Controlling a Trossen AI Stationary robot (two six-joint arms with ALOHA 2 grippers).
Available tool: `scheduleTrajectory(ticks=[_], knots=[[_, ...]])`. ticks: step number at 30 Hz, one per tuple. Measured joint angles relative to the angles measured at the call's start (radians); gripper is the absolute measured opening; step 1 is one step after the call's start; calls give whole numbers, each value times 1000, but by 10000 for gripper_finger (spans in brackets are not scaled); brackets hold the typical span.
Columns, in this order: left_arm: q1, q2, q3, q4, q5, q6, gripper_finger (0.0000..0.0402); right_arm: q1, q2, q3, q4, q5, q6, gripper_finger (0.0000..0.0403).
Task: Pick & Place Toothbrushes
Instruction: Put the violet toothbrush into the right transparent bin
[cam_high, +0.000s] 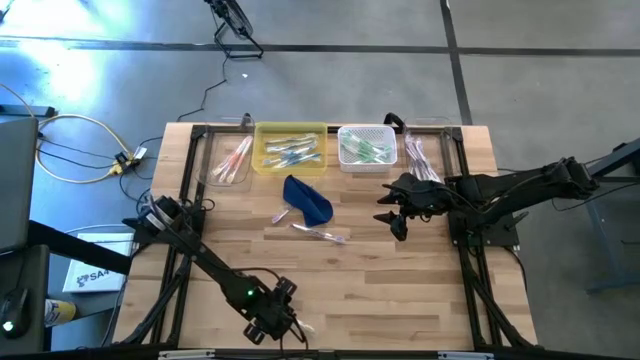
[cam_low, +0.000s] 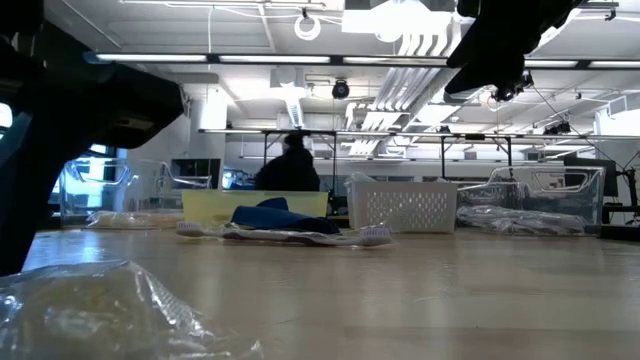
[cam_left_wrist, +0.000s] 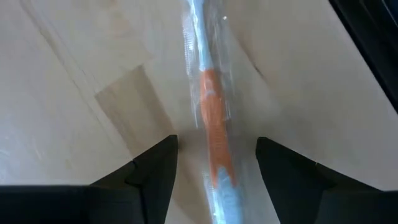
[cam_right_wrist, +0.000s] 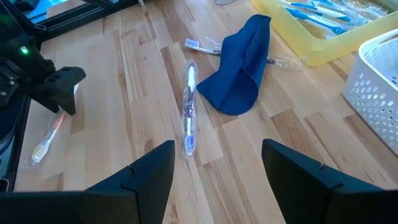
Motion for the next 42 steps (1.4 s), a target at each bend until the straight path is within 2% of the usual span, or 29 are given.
scheduleTrajectory(ticks=[13,26,38,42], knots=[[0,16,0,37,15,-30,214,0,0,0,-2,-4,0,234],[0,18,0,44,1,-74,95,0,0,0,-2,-4,0,234],[0,19,-2,51,-16,-109,46,0,0,0,-2,-4,0,234],[0,19,-2,51,-19,-180,33,0,0,0,-2,-8,0,234]])
